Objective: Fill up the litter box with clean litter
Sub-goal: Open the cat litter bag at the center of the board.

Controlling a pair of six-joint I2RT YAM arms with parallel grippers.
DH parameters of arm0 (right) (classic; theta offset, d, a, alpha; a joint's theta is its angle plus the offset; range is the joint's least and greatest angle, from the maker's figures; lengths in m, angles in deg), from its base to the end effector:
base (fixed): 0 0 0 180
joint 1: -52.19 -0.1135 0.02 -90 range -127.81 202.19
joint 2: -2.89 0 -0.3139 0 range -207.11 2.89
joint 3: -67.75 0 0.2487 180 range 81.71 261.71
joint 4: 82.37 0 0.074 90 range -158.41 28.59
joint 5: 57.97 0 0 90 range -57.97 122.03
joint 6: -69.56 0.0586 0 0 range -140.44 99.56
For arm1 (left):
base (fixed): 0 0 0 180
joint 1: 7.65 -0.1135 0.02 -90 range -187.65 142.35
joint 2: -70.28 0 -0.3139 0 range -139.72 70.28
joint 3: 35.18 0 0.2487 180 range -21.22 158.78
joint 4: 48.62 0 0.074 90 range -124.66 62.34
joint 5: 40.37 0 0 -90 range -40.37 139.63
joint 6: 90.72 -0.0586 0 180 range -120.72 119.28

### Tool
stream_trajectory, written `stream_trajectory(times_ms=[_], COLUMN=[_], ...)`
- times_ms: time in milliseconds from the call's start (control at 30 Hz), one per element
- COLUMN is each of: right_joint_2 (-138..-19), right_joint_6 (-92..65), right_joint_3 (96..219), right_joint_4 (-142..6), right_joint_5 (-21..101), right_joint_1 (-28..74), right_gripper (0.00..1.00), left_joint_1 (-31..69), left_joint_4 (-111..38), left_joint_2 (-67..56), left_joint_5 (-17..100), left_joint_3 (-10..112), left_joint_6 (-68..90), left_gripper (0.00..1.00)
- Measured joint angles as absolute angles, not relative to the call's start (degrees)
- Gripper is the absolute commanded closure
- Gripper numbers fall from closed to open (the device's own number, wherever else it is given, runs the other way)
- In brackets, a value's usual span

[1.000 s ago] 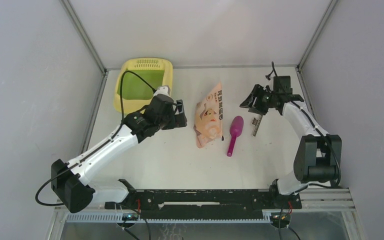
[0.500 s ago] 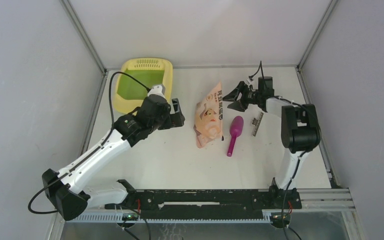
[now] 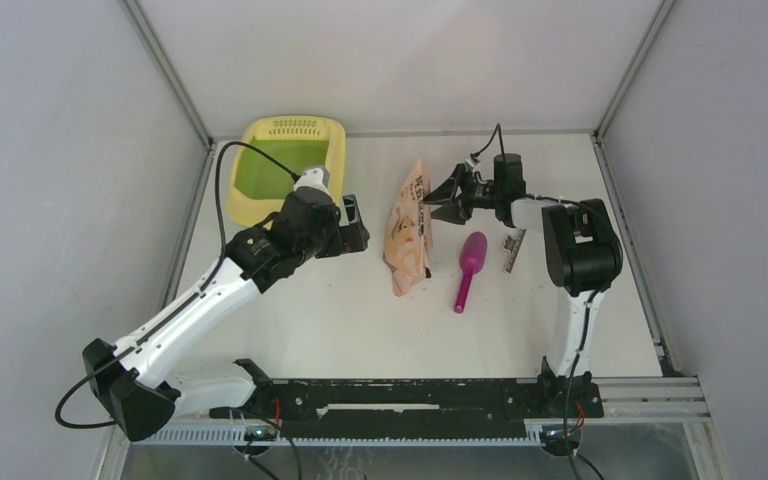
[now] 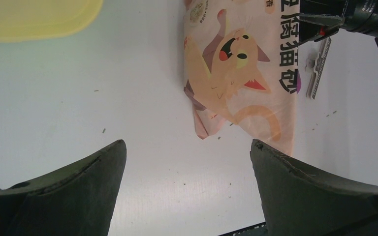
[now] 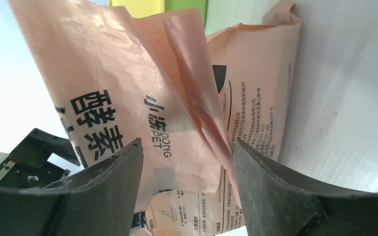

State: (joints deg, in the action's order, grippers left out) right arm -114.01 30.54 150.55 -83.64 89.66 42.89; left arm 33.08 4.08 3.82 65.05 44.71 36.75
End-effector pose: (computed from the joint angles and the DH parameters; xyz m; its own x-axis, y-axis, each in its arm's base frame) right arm 0.4425 0.1226 0.1969 -0.9482 0.2662 -0.1733 -0.0798 0.3285 0.9411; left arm 0.1902 -0.1432 0.3764 -0.6685 -0.1983 -0.7168 0.0836 0.9376 -0.3374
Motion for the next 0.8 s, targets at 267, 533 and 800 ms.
stream_trajectory(times_ms=[267, 533, 800], right_joint_2=[-115.02, -117.40, -121.07], right_joint_6=[34.89, 39.50, 46.82], right_joint_3=[150.57, 150.57, 150.70], right_joint_4=[-90.85, -99.48, -111.94], right_joint_5=[92.61, 95.12, 97.74], right_joint_1=[41.49, 39.29, 37.89], right_gripper=[0.34, 0.31, 0.62], left_joint_1=[33.08, 33.06, 33.08], left_joint_4=[4.15, 5.02, 5.55], left_joint_2=[3.82, 3.93, 4.10], left_joint_5=[65.12, 65.60, 65.99], left_joint_3=[44.71, 44.71, 44.71], left_joint_6=[36.75, 36.75, 36.56], left_gripper=[0.00, 0.00, 0.00])
